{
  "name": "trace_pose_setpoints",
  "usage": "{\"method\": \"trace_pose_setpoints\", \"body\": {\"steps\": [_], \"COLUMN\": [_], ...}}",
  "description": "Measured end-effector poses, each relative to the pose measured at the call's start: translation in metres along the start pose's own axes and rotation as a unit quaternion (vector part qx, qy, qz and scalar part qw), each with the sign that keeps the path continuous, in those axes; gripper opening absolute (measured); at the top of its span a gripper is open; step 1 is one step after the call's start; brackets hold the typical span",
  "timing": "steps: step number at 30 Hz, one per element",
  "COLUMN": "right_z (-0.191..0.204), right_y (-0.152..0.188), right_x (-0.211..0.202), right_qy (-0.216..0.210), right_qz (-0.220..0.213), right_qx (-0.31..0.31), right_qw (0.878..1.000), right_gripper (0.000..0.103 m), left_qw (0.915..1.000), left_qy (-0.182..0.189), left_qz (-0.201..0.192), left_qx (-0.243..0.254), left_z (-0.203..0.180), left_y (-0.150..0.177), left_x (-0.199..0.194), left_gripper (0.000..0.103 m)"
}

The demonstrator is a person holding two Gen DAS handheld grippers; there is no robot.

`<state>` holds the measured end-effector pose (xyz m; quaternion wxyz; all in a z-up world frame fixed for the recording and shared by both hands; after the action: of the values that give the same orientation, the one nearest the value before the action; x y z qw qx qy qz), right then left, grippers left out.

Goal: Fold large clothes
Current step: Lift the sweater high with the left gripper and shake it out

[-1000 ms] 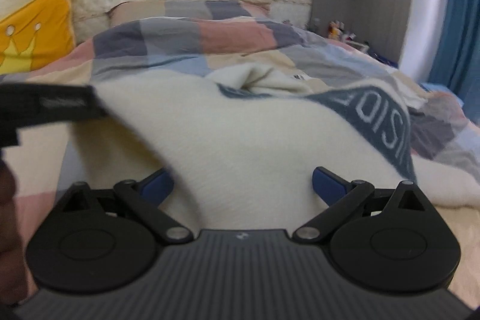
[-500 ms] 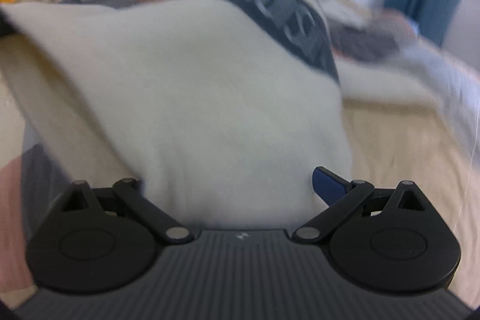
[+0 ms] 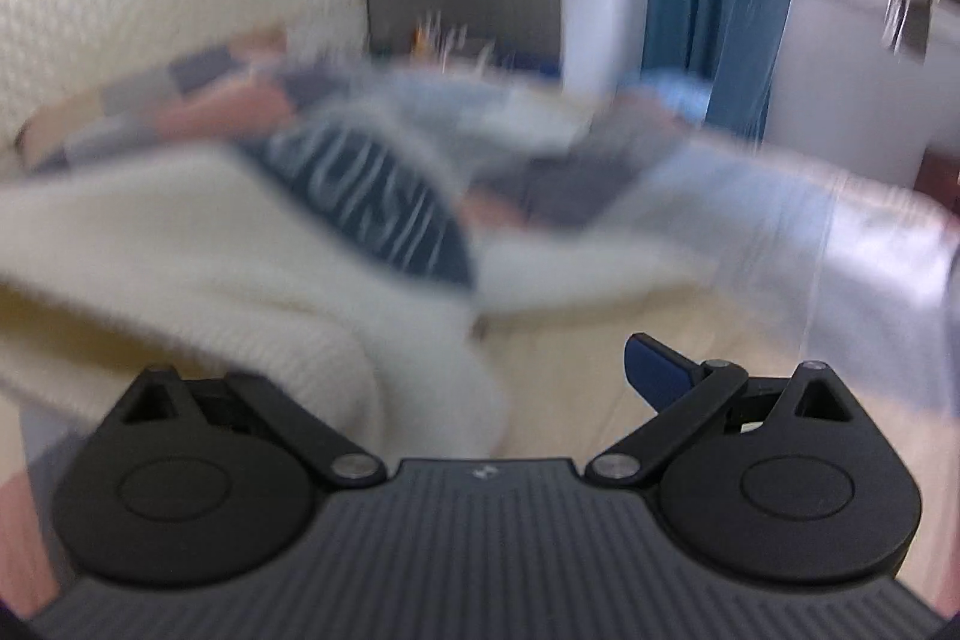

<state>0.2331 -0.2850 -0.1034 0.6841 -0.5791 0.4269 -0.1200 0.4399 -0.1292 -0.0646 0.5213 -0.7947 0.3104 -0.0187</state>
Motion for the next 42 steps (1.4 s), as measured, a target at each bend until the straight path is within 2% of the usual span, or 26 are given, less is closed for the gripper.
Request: {"method": "trace_pose_setpoints", "body": {"steps": [7,14,21,27,33,38,42], "right_z": [-0.03,-0.053,-0.06,-0.064,-0.076,-0.081,-0.09], "right_y": [-0.066,-0.107,-0.148,-0.187,-0.23,-0.258,-0.269], "right_x": [-0.043,-0.092,-0.166,-0.224,-0.282,-0.324,-0.354], "right_qy": [-0.008,-0.073,-0.158,-0.214,-0.263,-0.29,-0.314], "right_qz": [-0.118,-0.186,-0.246,-0.293,-0.327,-0.355,-0.377], "right_qx": [-0.027,-0.044,-0.07,-0.083,-0.073,-0.074,-0.066], "right_qw": [0.993,0.979,0.954,0.928,0.905,0.885,0.869], "right_gripper": [0.1,0.1,0.1,0.1,0.1,0.1,0.1], "left_qw": [0.9989,0.9943,0.9873,0.9755,0.9643,0.9505,0.9358], "left_qy": [-0.004,-0.015,-0.041,-0.054,-0.06,-0.069,-0.081], "left_qz": [-0.047,-0.106,-0.153,-0.212,-0.257,-0.301,-0.337], "left_qx": [0.0,-0.001,0.0,0.015,0.025,0.037,0.064], "left_z": [-0.036,-0.064,-0.077,-0.097,-0.125,-0.149,-0.17], "left_y": [-0.035,-0.07,-0.099,-0.136,-0.19,-0.232,-0.258], "left_x": [-0.057,-0.141,-0.243,-0.337,-0.423,-0.485,-0.54], "left_gripper": [0.008,0.008,0.007,0.007,0.007,0.007,0.007]}}
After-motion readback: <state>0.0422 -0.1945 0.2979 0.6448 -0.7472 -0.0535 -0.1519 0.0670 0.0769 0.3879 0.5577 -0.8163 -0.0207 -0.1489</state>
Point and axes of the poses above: each gripper's, at about its wrist camera, not at the fingertips, and x roughly the way its jaws point, z to its left, y to its underside, the point moved 3 cm from there along x, roughly the way its jaws point, and after that the axes turned 6 degrees about -x, right-handed, at the moved point
